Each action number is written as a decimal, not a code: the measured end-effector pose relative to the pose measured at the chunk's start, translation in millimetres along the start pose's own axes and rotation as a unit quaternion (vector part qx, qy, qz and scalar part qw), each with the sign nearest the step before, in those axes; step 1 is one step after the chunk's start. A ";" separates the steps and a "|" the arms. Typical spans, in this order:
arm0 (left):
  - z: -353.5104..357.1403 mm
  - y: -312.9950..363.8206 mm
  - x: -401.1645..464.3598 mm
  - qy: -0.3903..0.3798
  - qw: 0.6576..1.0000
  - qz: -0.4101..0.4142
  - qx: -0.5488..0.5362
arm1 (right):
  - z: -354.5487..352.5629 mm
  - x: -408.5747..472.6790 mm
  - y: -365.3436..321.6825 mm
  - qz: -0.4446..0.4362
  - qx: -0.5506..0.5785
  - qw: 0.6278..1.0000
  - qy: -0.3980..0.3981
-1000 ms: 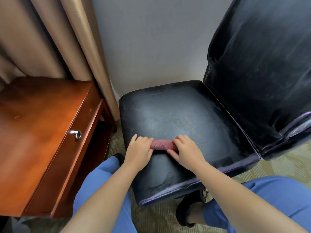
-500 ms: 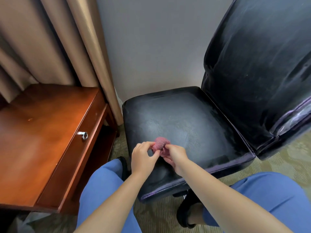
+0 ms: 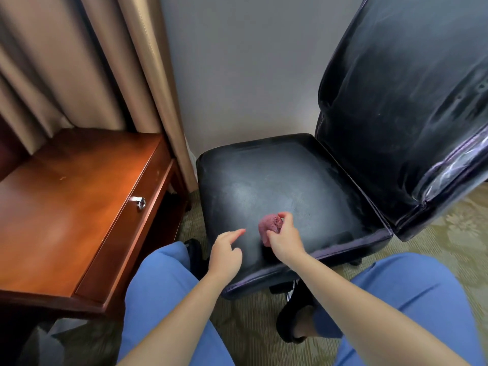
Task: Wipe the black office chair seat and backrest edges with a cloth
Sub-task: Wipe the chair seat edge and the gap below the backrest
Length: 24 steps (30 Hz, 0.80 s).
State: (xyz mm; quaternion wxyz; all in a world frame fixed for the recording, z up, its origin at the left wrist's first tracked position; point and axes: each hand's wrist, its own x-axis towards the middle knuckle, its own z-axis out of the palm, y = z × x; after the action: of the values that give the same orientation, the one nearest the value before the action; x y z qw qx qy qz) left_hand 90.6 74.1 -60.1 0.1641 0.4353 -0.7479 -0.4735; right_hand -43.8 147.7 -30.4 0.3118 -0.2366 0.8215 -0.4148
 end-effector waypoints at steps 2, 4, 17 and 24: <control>-2.3 -17.5 -0.9 -0.028 0.997 0.003 0.073 | -7.6 -3.1 16.2 -0.122 -0.249 0.961 -0.024; -3.2 -31.6 -2.7 -0.080 0.987 0.020 0.137 | -8.0 -5.4 28.1 -0.185 -0.369 0.910 -0.039; -10.2 -45.4 -6.9 -0.151 0.985 0.001 0.082 | 8.3 -12.7 39.0 -0.277 -0.393 0.877 -0.007; -5.2 -47.9 -16.9 -0.158 0.986 -0.007 0.053 | 18.3 -38.1 48.1 -0.276 -0.341 0.898 0.002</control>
State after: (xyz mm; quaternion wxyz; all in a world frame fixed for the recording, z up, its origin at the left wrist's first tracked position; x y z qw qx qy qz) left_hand 127.3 76.5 -95.5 0.0172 0.3683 -0.7856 -0.4968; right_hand -10.6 188.8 -66.7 0.0831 -0.5450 0.8149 -0.1789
